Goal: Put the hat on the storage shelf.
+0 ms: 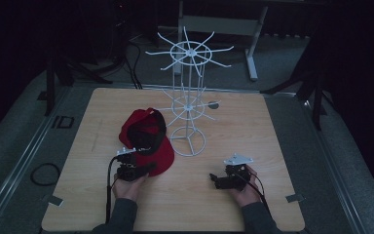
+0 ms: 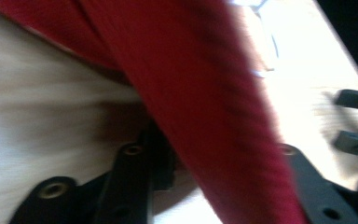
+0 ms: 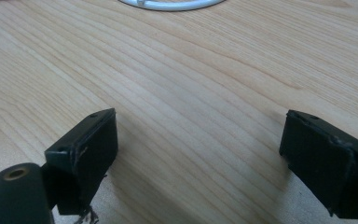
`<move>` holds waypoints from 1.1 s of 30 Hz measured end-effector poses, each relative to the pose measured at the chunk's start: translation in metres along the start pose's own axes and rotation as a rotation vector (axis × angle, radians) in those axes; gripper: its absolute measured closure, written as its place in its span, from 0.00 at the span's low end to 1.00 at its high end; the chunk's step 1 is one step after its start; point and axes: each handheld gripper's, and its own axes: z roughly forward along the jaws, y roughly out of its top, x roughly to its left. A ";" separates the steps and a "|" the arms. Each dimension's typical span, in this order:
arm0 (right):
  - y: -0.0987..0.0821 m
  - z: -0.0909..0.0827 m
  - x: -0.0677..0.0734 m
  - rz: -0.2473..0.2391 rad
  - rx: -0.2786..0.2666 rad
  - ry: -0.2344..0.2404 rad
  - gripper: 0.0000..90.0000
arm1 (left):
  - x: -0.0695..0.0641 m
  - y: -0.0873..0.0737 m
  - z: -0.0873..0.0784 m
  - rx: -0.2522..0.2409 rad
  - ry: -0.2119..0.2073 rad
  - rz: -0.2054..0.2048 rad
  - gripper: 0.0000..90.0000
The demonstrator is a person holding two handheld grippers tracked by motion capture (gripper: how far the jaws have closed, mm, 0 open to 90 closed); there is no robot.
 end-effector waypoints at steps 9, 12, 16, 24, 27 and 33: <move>0.000 0.000 0.000 0.000 0.000 0.000 0.12 | -0.009 0.003 -0.009 -0.032 0.055 0.143 0.87; 0.000 0.000 0.000 0.000 0.001 0.000 0.12 | -0.014 0.002 -0.012 -0.025 0.084 0.240 0.86; 0.000 0.000 0.000 -0.001 0.001 0.000 0.12 | -0.016 -0.002 -0.019 -0.008 0.091 0.318 0.85; 0.000 0.000 0.000 -0.001 0.000 0.000 0.12 | -0.009 -0.013 -0.033 0.026 0.055 0.371 0.83; 0.000 0.000 0.000 -0.001 0.001 0.000 0.12 | -0.007 -0.013 -0.035 0.037 0.035 0.351 0.83; 0.000 0.000 0.000 0.000 0.000 0.000 0.12 | -0.005 -0.012 -0.036 0.022 0.007 0.299 0.88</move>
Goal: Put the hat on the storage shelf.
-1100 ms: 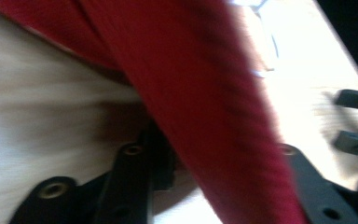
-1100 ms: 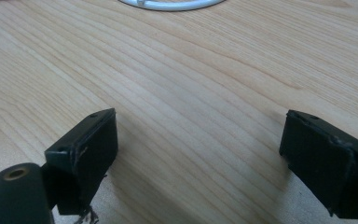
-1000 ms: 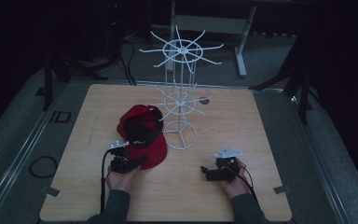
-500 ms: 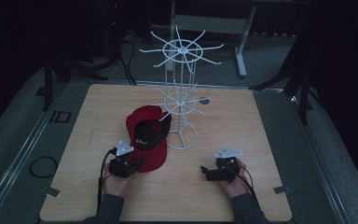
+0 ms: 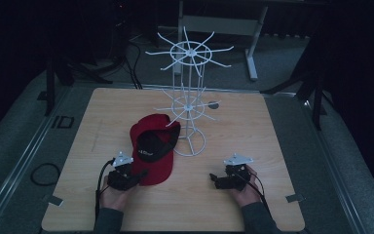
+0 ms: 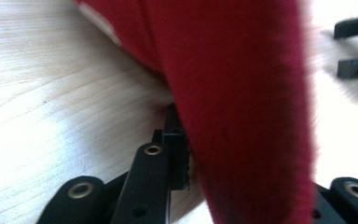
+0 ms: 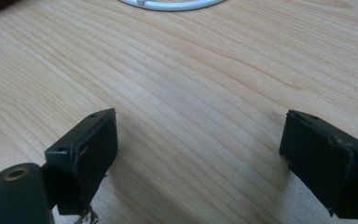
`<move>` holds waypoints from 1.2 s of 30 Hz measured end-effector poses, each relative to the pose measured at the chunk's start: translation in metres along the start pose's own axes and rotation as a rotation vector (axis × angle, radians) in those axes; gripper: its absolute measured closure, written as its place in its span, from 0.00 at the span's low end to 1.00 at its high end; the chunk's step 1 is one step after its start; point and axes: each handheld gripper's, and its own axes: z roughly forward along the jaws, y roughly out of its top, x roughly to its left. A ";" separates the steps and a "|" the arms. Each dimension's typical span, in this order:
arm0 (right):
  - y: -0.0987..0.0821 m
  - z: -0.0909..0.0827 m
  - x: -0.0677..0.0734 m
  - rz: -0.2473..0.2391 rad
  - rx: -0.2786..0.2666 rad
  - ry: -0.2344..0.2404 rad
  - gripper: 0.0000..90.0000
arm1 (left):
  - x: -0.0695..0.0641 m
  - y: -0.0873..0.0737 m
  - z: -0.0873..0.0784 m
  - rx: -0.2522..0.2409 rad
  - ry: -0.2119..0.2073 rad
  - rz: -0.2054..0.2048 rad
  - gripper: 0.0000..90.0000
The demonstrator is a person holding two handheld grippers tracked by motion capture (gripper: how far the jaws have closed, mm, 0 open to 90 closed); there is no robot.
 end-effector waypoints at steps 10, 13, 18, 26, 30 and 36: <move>0.000 0.000 0.000 0.000 0.000 0.000 0.12 | 0.007 0.006 -0.011 -0.070 0.053 -0.040 0.93; 0.000 0.000 0.000 0.000 0.000 0.000 0.12 | 0.010 0.007 -0.015 -0.086 0.058 -0.057 0.94; 0.000 0.000 0.000 -0.001 0.000 0.000 0.12 | 0.017 0.018 -0.026 -0.131 0.090 -0.055 0.94; 0.000 0.000 0.000 -0.001 0.000 0.000 0.12 | 0.023 0.029 -0.042 -0.196 0.134 -0.063 0.94; 0.000 0.000 0.000 -0.001 0.000 0.000 0.12 | 0.025 0.033 -0.051 -0.232 0.152 -0.071 0.94; 0.000 0.000 0.000 -0.001 0.000 0.000 0.12 | 0.027 0.036 -0.058 -0.261 0.176 -0.079 0.94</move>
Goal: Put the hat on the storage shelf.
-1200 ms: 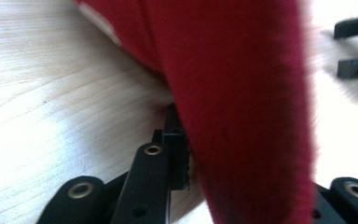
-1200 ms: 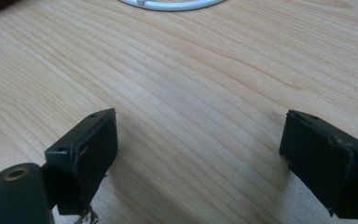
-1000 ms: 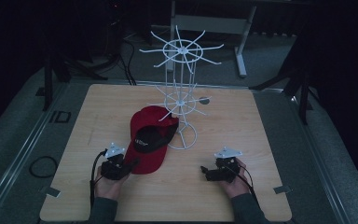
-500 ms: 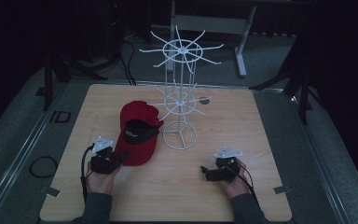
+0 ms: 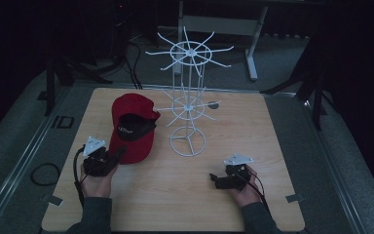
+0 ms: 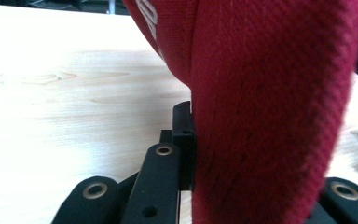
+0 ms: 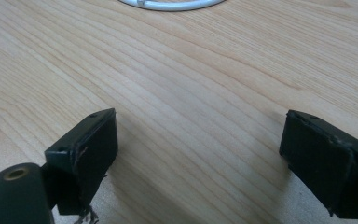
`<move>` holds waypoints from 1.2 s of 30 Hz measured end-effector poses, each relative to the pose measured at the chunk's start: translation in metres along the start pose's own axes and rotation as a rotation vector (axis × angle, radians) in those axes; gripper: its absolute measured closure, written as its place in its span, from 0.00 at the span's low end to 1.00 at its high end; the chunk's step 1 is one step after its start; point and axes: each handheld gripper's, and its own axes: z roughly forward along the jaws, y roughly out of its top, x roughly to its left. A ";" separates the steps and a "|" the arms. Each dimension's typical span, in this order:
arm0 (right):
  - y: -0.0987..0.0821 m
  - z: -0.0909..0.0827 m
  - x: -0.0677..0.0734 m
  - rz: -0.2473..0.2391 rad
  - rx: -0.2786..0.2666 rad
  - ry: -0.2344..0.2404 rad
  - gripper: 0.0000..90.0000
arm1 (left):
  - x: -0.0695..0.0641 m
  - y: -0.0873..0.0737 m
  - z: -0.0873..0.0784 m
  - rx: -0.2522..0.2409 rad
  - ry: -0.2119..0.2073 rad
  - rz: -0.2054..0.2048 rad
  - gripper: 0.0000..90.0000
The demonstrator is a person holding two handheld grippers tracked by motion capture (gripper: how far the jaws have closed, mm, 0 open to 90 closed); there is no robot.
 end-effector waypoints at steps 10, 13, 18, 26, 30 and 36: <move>0.000 0.000 0.000 0.002 -0.001 0.000 0.12 | 0.004 0.017 -0.015 -0.052 0.030 0.009 0.94; 0.000 0.000 0.000 0.002 -0.001 0.000 0.12 | 0.005 0.020 -0.017 -0.060 0.041 0.010 0.94; 0.000 0.000 0.000 0.002 -0.001 0.000 0.12 | 0.008 0.022 -0.021 -0.077 0.057 -0.004 0.94; 0.000 0.000 0.000 0.002 -0.001 0.000 0.12 | 0.007 0.030 -0.028 -0.122 0.062 -0.008 0.94; 0.000 0.000 0.000 0.002 -0.001 0.000 0.12 | 0.006 0.034 -0.029 -0.139 0.057 -0.010 0.94; 0.000 0.000 0.000 0.004 -0.003 0.000 0.12 | 0.001 0.045 -0.032 -0.175 0.041 0.003 0.94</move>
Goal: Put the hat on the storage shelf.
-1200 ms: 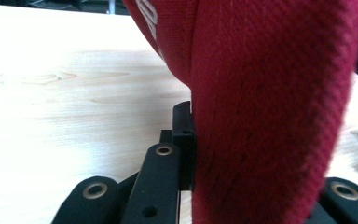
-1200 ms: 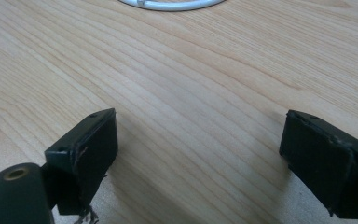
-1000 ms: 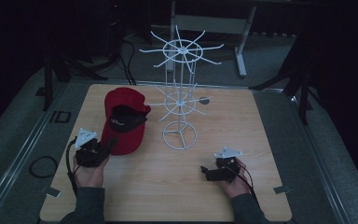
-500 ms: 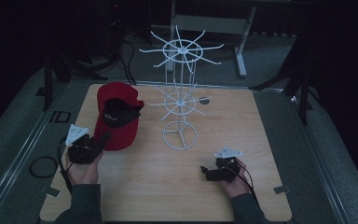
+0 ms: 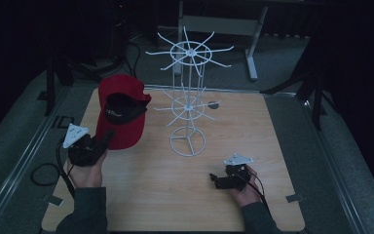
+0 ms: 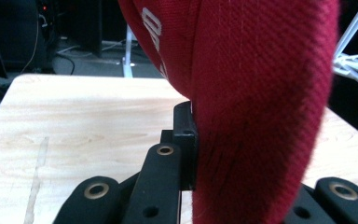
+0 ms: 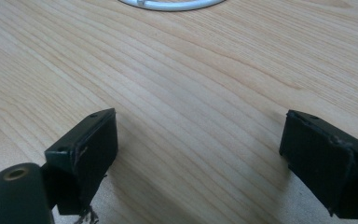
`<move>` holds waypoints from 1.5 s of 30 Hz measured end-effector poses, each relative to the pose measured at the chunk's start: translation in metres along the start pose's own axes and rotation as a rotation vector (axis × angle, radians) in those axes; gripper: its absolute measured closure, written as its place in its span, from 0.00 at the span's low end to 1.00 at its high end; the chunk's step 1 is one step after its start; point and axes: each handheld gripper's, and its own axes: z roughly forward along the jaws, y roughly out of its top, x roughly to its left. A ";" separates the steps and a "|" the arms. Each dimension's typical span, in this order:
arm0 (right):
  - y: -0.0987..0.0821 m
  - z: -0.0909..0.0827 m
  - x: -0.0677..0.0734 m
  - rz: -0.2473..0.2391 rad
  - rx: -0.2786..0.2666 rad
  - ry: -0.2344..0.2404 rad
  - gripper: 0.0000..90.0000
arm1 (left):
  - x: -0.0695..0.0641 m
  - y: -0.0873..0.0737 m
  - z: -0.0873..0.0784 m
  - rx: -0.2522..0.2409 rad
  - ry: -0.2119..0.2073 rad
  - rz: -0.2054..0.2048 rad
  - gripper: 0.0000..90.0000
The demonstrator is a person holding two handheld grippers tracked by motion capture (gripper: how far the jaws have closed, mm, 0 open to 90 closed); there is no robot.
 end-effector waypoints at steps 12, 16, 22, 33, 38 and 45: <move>0.000 0.000 0.000 0.002 0.001 0.000 0.12 | -0.004 0.024 -0.006 -0.060 0.000 0.003 0.94; 0.000 0.000 0.000 0.002 0.003 0.001 0.12 | -0.007 0.034 -0.008 -0.092 -0.005 0.004 0.94; 0.000 0.000 0.000 0.003 0.002 0.000 0.12 | -0.010 0.044 -0.010 -0.113 -0.008 0.011 0.94; 0.000 0.000 0.000 0.002 0.003 0.001 0.12 | -0.014 0.056 -0.012 -0.152 -0.020 -0.001 0.95; 0.000 0.000 0.000 0.001 0.003 0.000 0.12 | -0.017 0.063 -0.012 -0.169 -0.016 -0.002 0.95; 0.000 0.000 0.000 0.000 0.003 -0.001 0.12 | -0.019 0.070 -0.015 -0.192 -0.015 0.006 0.95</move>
